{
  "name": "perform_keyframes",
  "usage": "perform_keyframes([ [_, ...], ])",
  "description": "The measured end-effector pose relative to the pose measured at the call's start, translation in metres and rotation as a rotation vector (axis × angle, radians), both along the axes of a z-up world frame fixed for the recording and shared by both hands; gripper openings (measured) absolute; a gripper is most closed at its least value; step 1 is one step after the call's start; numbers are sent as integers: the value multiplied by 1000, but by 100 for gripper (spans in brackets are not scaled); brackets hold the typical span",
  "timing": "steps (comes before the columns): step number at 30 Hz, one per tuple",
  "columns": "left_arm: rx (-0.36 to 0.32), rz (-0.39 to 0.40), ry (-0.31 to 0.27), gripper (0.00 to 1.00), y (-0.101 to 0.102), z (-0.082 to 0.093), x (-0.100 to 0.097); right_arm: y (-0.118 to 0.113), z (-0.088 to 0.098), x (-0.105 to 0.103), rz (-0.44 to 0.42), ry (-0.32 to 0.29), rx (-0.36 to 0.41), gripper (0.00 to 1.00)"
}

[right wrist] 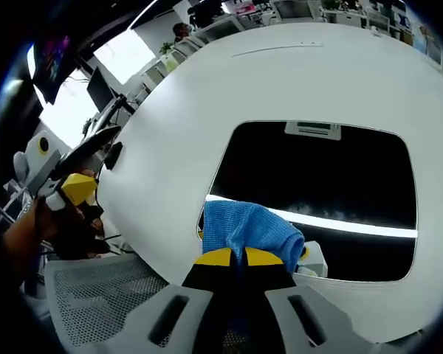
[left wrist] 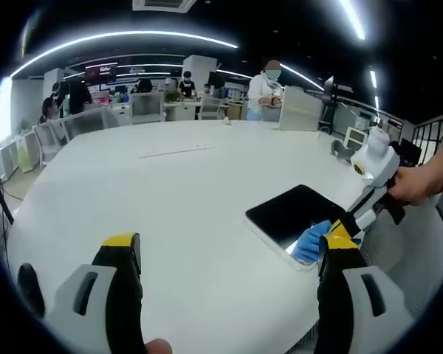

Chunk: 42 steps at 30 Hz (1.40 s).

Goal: Wipe the mirror surface with the cleaning cloth until all visible marks leave the cleaned area.

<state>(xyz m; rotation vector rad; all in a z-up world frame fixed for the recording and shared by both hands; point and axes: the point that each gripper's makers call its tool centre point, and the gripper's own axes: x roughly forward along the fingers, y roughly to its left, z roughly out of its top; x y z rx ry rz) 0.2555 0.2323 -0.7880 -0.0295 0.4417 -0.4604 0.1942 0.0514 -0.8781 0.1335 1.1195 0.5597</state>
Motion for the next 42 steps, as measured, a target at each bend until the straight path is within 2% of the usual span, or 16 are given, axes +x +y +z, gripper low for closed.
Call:
perform_keyframes([
  [15,0,-2,3,99,-1,-3,0,-4,0,1,-8,7,11,0],
  [42,-8,1,2,99,-8,1,-2,-39,0,4,-69,20,12,0],
])
